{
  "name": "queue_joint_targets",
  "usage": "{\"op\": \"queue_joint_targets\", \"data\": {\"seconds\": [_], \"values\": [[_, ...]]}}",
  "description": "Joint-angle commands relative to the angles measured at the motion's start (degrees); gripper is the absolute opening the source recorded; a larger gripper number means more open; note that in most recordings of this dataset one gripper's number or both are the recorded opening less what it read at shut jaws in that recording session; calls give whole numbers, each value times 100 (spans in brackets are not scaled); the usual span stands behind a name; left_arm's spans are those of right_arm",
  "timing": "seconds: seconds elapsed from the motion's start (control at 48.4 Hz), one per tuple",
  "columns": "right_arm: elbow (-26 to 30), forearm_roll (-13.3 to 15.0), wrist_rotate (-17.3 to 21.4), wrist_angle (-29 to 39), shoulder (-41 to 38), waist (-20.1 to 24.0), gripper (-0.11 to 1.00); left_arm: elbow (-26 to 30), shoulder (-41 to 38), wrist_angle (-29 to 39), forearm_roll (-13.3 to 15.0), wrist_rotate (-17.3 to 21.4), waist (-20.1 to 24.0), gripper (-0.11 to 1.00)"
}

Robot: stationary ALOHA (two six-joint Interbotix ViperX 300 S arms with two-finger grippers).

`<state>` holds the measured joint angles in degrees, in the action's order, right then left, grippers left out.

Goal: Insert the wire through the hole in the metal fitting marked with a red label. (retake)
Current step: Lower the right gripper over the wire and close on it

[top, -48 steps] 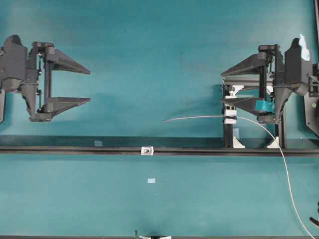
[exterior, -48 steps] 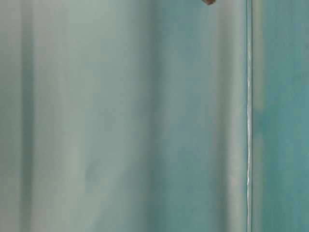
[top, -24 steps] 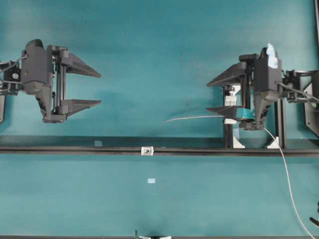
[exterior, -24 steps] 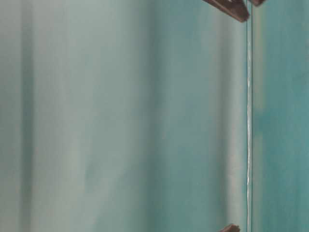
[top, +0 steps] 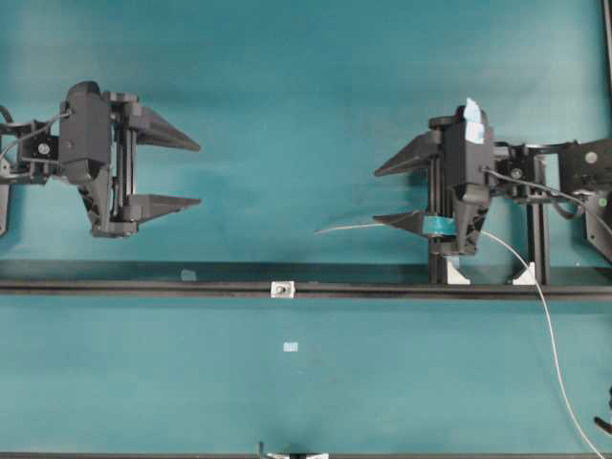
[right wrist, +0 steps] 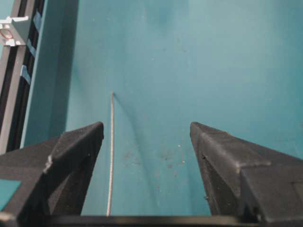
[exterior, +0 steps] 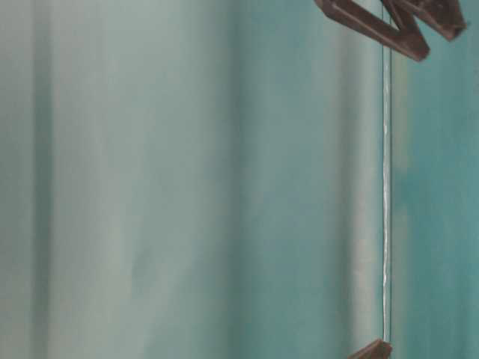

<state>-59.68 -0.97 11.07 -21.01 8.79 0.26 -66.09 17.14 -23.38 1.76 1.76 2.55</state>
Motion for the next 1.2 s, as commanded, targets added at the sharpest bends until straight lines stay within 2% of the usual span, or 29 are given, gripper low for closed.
{"op": "queue_joint_targets", "data": {"seconds": [0.0, 0.289, 1.177], "values": [[167, 0, 9, -62, -79, 26, 82, 105, 0, -53, 0, 0, 18, 40], [360, 0, 9, -62, -510, 35, 82, 105, -18, -53, 0, -18, 18, 40], [686, 0, 9, -114, -1090, 149, 82, 62, -18, -53, 0, -18, 18, 40]]}}
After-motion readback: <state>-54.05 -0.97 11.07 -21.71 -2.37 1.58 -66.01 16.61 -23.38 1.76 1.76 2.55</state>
